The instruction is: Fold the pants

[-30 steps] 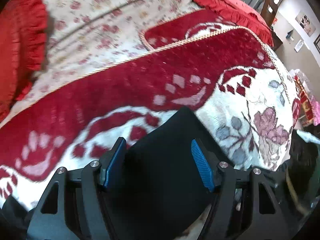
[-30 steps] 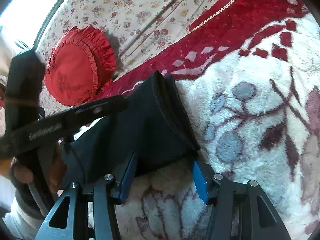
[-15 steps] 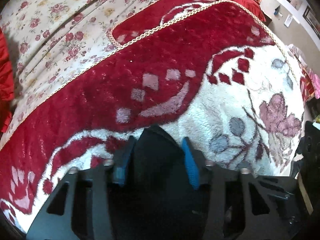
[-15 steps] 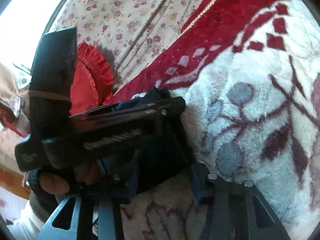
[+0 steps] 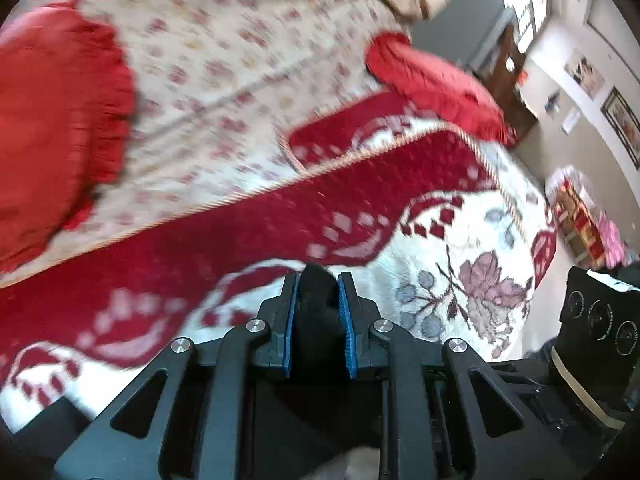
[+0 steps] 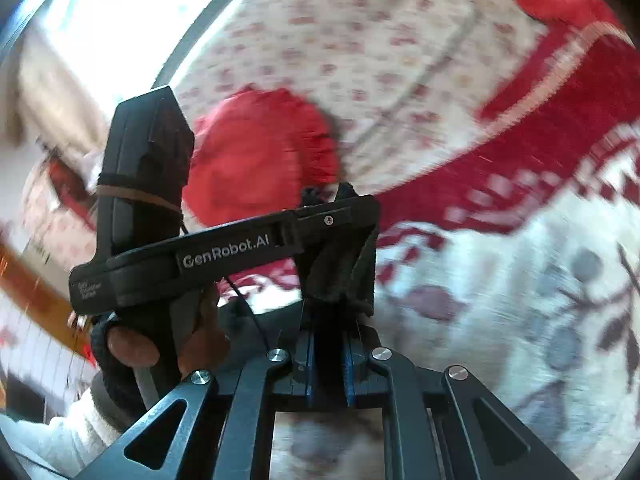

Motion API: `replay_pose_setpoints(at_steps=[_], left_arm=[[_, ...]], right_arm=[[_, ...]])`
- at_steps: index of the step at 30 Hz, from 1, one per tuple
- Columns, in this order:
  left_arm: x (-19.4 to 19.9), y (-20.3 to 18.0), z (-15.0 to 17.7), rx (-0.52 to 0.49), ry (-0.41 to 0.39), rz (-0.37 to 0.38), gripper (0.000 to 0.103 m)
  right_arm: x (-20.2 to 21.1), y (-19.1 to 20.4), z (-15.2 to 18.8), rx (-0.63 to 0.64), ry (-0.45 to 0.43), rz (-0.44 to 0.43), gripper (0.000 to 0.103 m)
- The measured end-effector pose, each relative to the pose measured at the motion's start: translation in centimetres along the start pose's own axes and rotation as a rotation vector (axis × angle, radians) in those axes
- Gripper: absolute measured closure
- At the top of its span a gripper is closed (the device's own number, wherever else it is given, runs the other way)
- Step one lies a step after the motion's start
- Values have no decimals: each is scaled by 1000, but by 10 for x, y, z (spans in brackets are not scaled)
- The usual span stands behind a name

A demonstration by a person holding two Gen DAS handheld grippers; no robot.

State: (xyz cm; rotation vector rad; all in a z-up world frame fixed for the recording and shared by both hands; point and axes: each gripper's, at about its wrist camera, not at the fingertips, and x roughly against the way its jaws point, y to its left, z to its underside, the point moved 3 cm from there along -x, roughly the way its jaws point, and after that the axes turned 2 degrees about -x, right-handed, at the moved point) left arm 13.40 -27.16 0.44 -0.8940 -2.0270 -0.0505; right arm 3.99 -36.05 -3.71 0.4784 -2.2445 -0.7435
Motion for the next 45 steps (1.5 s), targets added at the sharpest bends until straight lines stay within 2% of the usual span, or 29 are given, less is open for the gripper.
replay_pose_setpoints(at_steps=[3,6,8,11,13,14,15,16,18,20,23,26,32,35,38,45], left_arm=[[38,27,14,36,-46,-39,85],[64,63,40,105,-59,-92,85],[74,89,64,159,-50,-134,85],[81,121,96,254,-31,-156,85],[86,141,116,323,-19,-180,85],[89,146,123,339,-18,-189,85],[93,151,130,355,-16,-199,79],[95,154,135,365,-15,-205,73],[100,155,143,383,-20,-202,67],[104,153,147,392,-29,-192,64],[103,147,150,393,-29,-184,59],[99,136,150,367,-26,-213,59],[95,120,149,360,-45,-234,58],[87,114,151,353,-32,-281,58],[80,115,157,359,-17,-319,58],[71,125,168,403,14,-349,58]], right_arm=[[-13,38,8,78,38,-48,93],[-38,71,23,142,101,-83,93],[-63,85,38,164,162,-105,93],[-103,99,64,197,268,-130,93],[-129,101,76,216,319,-102,92],[-142,103,83,230,344,-74,90],[-153,105,92,254,380,-43,81],[-157,110,98,278,404,-48,72],[-148,122,98,309,395,-101,62],[-133,128,89,309,371,-138,62],[-110,120,74,283,316,-139,62],[-100,100,56,246,255,-73,62],[-103,71,36,243,202,122,62],[-108,63,31,242,191,187,62],[-112,57,30,243,198,235,62],[-121,48,29,259,207,293,62]])
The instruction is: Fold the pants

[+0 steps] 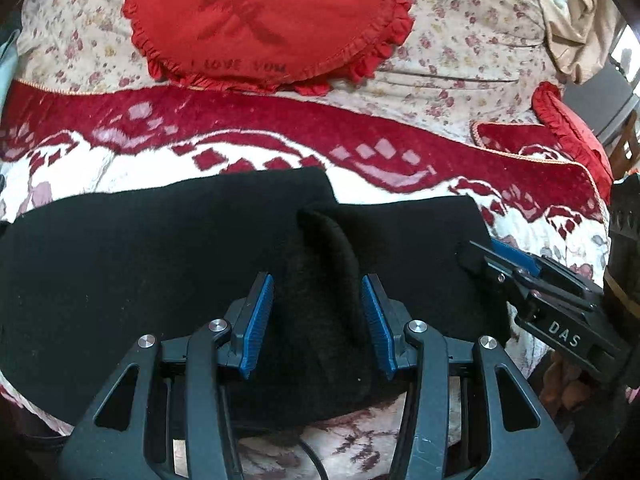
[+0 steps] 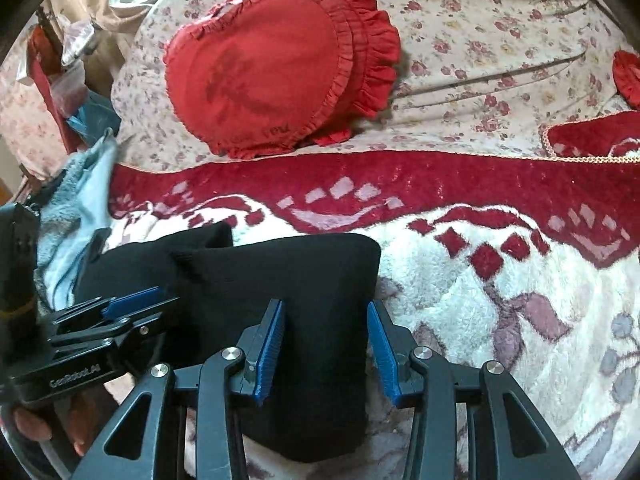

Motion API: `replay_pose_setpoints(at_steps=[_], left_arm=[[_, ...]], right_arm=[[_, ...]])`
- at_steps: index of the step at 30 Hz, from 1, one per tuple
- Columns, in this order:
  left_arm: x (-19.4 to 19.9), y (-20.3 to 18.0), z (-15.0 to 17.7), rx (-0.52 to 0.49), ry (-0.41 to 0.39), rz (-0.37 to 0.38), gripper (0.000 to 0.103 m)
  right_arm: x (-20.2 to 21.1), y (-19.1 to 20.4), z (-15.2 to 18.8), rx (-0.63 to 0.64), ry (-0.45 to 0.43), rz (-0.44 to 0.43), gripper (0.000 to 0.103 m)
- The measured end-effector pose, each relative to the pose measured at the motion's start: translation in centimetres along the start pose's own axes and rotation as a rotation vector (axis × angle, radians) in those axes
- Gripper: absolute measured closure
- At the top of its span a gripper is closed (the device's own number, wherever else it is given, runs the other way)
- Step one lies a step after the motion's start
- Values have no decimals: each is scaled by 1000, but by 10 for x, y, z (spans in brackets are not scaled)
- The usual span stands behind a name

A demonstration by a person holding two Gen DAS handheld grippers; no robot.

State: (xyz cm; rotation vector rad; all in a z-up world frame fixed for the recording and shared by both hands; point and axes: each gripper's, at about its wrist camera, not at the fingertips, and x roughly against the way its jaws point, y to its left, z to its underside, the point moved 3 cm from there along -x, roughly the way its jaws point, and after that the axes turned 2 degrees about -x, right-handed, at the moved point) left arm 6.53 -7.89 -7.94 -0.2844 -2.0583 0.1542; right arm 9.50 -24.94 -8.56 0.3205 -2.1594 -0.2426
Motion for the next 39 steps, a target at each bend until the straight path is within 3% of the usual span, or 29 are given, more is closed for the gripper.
replay_pose_setpoints(at_steps=[6,14,19,27,33,39], left_arm=[[-8,1,-1,7,5,-10,56],[-12,0,-3,2,4,-9,52],[-5,4,0,32,7,19,52],[12,14,9,77,-13,47,52],[7,15,12,97,-3,54,52],[1,9,13,85,-5,51,41]], right_arm=[[-20,0,-6,33,25,53,62],[-33,-4,-14,24,42,46,56],[-18,-3,-13,-4,33,28,56],[24,19,0,72,-22,-20,56],[17,31,17,145,-8,0,61],[3,28,25,185,26,24,64]])
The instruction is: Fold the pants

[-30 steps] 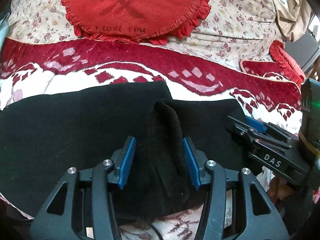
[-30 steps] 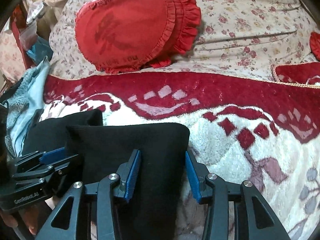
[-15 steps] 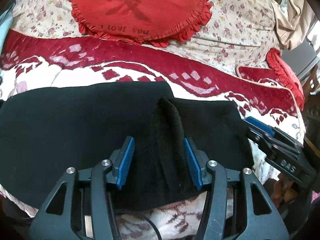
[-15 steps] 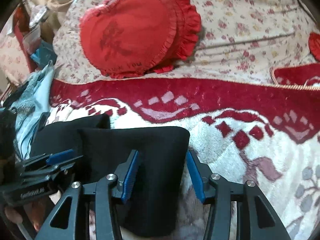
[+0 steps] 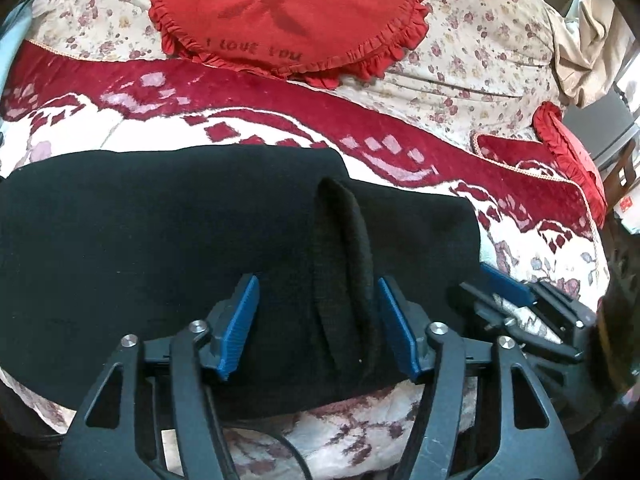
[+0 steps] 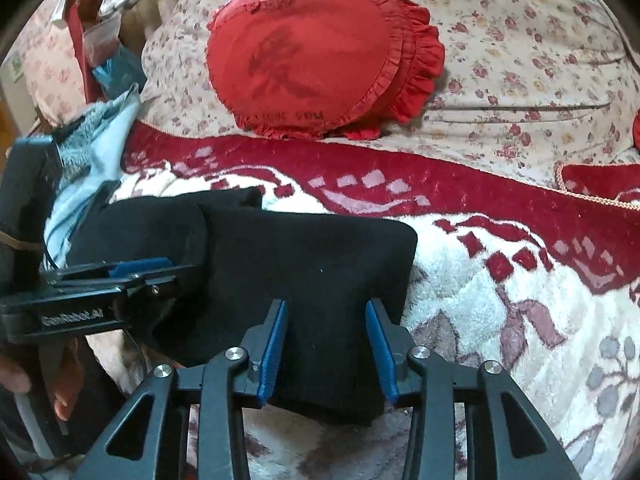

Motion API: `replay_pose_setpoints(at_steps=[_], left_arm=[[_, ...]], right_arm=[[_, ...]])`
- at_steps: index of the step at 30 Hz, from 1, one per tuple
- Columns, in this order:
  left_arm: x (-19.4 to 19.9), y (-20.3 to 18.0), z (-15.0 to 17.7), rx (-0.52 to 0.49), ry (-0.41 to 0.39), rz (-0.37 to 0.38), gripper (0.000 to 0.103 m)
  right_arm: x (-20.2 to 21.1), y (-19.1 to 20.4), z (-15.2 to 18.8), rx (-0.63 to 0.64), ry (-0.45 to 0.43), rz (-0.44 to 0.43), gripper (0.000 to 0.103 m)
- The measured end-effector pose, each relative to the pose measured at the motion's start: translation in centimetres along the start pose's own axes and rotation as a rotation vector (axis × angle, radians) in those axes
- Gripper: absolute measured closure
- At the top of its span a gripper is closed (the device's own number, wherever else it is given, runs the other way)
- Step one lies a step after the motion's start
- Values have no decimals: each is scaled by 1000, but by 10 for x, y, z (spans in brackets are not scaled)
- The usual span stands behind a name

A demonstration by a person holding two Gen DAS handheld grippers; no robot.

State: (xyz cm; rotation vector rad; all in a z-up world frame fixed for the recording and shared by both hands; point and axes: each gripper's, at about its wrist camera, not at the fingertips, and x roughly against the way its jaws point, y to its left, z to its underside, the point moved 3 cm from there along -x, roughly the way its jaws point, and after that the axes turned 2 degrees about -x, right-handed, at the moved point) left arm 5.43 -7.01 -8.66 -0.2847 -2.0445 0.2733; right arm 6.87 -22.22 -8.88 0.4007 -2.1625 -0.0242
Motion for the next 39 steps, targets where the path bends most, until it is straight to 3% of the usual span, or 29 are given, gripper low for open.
replay_pose_setpoints(at_steps=[2,4,8,11,12,16,19,21,26,29,39], left_arm=[[-2,-3,0,-16,-2,-11,39],[-3,-7,1,-30,-4,-13,30],[-8,-14,2,-61,-3,-42,29],[-10,-18,3,-73,2,-34,29],[-10,-19,2,-72,2,-27,31],[-10,-24,4,-77,2,-14,68],[-9,-29,5,-84,7,10,86],[-3,-33,2,-102,0,15,89],[37,-50,-14,-146,-86,116,89],[46,-54,-18,-166,-105,111,89],[5,-18,1,-83,-8,-4,89]], right_arm=[[-4,-2,4,-1,-10,-8,64],[-4,-4,6,-9,-25,-19,64],[-3,-8,6,-36,-25,-64,62],[-2,-8,6,-54,-10,-103,55],[-2,-9,6,-73,-9,-128,51],[-3,-15,6,-130,-13,-180,51],[6,-20,4,-158,-47,-186,56],[15,-24,2,-174,-80,-157,57],[47,-22,-12,-139,-197,-81,57],[59,-20,-22,-139,-237,-77,61],[3,-10,-21,-97,-82,-35,72]])
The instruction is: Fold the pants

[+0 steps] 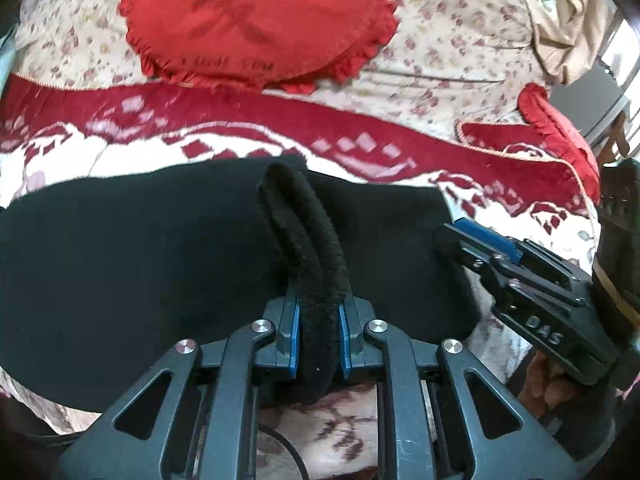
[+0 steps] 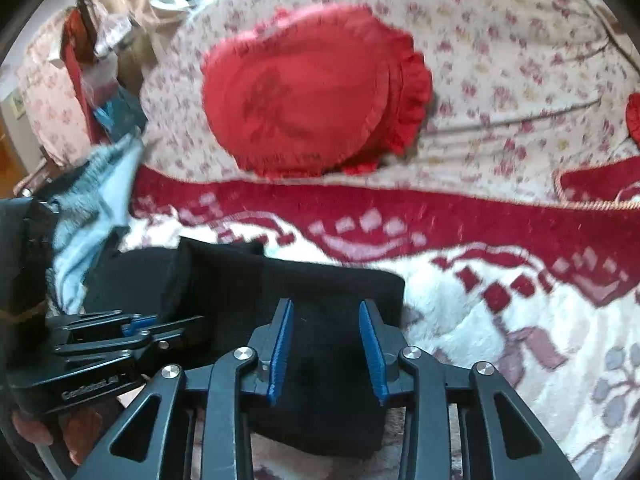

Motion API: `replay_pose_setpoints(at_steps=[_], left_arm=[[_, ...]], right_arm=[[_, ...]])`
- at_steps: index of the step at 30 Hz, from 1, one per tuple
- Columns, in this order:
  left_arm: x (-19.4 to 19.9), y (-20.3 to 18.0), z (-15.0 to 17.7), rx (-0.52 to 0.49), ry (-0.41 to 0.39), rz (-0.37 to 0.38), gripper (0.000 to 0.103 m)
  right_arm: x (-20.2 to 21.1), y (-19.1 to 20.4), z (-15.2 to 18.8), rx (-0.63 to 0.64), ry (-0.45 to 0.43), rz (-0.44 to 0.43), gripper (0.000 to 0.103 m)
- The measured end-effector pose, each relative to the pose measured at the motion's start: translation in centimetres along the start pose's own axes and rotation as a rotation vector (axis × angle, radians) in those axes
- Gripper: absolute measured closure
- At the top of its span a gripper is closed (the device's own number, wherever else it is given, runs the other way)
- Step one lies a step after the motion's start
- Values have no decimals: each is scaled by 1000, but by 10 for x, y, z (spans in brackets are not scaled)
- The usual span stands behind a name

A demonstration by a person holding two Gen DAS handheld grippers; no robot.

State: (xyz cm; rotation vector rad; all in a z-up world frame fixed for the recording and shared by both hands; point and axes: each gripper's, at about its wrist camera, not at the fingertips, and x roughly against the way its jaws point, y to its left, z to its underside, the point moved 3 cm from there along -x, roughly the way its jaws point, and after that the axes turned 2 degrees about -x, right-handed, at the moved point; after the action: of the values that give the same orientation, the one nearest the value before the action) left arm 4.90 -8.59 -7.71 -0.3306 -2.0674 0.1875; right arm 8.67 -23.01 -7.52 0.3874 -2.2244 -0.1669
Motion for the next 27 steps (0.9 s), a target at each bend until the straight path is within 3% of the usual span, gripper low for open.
replay_pose_setpoints(at_steps=[7,14,18,27], left_arm=[[-15,3,0,8,7,-22,89],[-13,5,0,2,7,-27,86],[-11,6,3,4,5,-37,79],[-3,9,8,13,9,-59,69]], right_arm=[[-26,-6,2,21,52,32,73],[-4,1,1,-3,48,2,73],[11,14,14,31,57,-6,73],[3,17,34,48,100,31,73]])
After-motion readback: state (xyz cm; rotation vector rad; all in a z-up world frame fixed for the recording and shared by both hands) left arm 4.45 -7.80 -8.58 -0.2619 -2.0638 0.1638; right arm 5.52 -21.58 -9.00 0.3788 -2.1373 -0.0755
